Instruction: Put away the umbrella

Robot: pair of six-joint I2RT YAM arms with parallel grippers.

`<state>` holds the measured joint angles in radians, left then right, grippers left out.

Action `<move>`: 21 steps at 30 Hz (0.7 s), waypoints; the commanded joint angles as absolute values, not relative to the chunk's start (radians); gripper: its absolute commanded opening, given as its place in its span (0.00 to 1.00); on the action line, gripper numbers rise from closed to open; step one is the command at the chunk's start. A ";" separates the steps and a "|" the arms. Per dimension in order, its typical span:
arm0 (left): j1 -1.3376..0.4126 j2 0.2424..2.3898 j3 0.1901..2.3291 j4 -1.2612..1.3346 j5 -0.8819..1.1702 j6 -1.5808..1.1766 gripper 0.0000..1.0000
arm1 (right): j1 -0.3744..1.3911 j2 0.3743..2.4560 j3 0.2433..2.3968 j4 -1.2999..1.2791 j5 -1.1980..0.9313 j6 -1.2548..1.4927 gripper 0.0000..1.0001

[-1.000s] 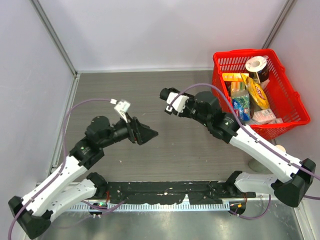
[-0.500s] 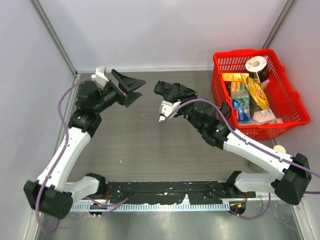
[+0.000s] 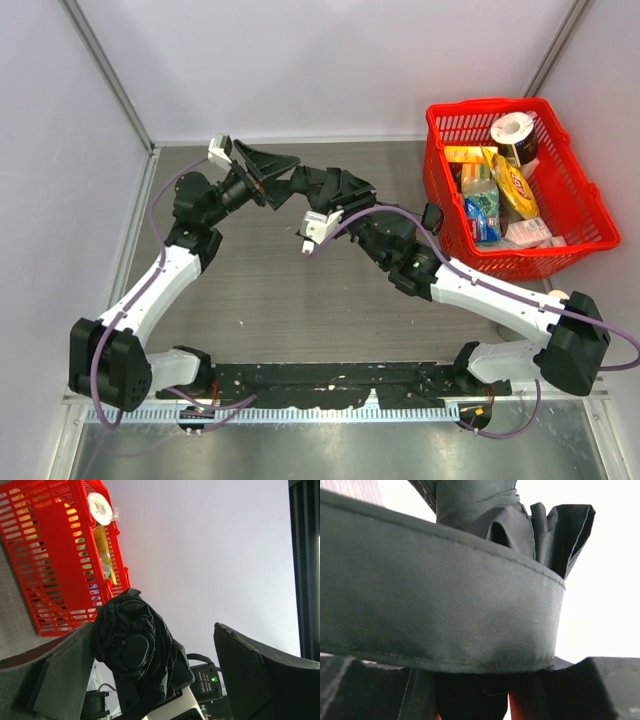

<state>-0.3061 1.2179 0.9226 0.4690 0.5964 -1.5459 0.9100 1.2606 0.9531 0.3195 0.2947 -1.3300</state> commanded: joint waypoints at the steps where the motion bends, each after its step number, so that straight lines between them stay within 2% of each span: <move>1: -0.354 1.256 0.917 0.719 0.623 -1.597 1.00 | 0.919 1.270 1.002 0.426 0.291 -1.342 0.01; 13: -0.402 1.276 0.917 0.618 0.577 -1.545 1.00 | 0.937 1.264 1.012 0.425 0.311 -1.345 0.01; 21: -0.423 1.292 0.907 0.657 0.571 -1.551 0.99 | 0.946 1.264 1.026 0.417 0.324 -1.345 0.01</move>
